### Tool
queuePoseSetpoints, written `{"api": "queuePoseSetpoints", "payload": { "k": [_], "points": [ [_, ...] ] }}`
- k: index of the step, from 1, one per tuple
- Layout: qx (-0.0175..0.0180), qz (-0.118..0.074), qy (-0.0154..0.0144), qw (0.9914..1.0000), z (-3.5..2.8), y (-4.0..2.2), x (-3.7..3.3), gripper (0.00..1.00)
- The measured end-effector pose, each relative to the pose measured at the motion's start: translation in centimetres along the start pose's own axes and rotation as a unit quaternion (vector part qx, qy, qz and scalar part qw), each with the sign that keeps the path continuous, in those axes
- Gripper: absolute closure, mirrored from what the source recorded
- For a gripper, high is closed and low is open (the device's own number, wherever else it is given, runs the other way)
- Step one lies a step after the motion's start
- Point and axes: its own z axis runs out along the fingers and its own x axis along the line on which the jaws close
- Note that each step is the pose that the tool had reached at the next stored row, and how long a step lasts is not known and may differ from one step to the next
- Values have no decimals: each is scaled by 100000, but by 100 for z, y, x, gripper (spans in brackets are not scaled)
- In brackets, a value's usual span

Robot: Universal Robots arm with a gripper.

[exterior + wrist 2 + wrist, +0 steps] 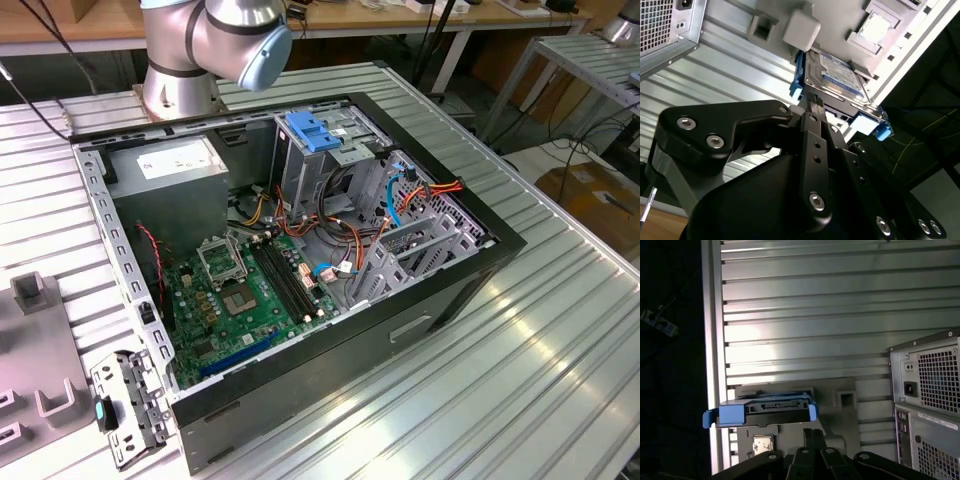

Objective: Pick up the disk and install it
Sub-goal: 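Reach for the disk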

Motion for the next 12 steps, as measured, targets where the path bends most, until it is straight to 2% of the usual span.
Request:
{"api": "queuePoseSetpoints", "payload": {
  "k": [6,9,11,12],
  "points": [
    [3,3,13,100000,6,4,262,89],
    [6,6,47,100000,21,37,488,89],
    [9,6,80,100000,26,49,565,89],
    [10,1,113,100000,30,60,633,89]
  ]
}}
